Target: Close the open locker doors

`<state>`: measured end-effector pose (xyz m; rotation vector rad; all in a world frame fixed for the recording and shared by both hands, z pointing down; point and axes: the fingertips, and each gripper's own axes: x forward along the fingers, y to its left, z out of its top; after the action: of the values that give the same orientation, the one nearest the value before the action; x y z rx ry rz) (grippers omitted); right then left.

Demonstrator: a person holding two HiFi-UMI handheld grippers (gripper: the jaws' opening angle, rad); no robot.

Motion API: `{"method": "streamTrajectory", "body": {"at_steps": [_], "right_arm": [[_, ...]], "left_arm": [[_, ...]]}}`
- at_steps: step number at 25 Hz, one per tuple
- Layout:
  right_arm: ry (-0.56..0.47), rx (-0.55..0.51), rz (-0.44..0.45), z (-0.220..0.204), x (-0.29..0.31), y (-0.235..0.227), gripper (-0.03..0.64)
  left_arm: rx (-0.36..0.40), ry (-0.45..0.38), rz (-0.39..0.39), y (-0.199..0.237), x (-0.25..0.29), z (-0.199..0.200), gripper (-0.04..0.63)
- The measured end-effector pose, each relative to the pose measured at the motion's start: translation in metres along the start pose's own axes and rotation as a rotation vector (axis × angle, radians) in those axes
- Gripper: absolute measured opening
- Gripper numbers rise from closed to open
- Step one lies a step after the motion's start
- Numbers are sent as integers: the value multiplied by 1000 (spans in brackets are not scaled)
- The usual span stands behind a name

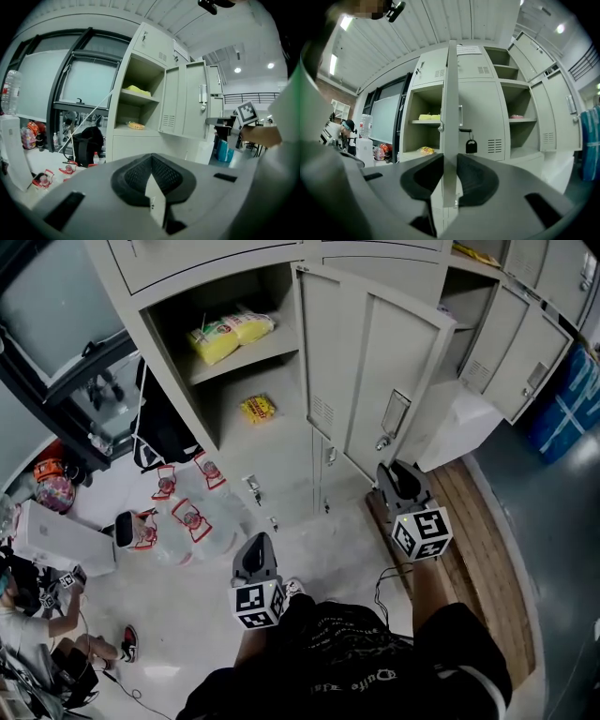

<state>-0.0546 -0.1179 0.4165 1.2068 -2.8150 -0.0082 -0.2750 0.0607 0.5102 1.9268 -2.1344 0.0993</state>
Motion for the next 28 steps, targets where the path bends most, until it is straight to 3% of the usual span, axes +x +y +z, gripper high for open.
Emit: {"method": "streamTrajectory", "body": {"at_steps": [11,28], "right_arm": [[-22,-63,182,0,-7,58,97],[-89,7,389,7,2,133,91]], "left_arm": [[4,23,4,3,-6,-9,8],[10,35,41,6,-19,-18,8]]}}
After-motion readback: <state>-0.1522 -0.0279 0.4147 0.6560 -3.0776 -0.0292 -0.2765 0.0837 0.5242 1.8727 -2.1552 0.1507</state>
